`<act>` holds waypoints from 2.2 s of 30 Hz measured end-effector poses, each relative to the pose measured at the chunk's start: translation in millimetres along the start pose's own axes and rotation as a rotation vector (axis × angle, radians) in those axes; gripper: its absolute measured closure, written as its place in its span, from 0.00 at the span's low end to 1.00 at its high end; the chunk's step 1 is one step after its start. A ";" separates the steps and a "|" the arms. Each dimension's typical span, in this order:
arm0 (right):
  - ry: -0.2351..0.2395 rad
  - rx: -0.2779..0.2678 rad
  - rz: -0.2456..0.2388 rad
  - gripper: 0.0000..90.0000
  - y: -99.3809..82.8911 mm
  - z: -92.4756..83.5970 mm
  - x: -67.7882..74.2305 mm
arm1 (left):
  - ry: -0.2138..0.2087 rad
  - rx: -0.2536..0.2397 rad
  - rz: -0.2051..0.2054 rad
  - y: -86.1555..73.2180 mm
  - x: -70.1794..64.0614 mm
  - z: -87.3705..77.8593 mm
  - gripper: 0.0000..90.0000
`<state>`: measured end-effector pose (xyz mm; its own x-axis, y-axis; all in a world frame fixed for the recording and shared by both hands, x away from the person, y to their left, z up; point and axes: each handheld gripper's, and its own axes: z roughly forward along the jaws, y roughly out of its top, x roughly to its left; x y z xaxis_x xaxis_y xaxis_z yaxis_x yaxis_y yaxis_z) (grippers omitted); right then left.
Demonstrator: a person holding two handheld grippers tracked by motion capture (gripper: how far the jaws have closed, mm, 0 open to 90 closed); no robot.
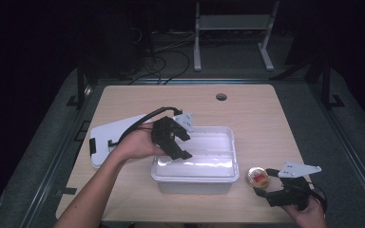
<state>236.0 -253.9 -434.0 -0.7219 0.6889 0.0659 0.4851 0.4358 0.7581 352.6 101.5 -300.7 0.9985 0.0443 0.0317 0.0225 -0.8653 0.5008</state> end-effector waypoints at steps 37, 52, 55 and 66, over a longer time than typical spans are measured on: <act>0.000 0.003 -0.014 0.19 0.9 -1.6 -0.3 | -0.122 0.168 0.026 23.9 20.5 41.6 0.86; -0.003 -0.005 -0.014 0.19 0.2 -3.1 -1.4 | -0.123 0.185 0.046 28.4 19.4 41.4 0.99; -0.003 -0.006 -0.012 0.19 0.2 -3.3 -1.6 | -0.125 0.184 0.045 28.4 19.6 41.2 0.99; -0.004 -0.007 -0.014 0.19 0.2 -3.3 -1.5 | -0.117 0.176 0.048 31.5 18.6 34.7 0.99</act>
<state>235.5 -256.8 -431.7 -0.7266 0.6850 0.0529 0.4714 0.4411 0.7637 373.6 57.8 -314.4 0.9974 -0.0485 -0.0537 -0.0273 -0.9393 0.3420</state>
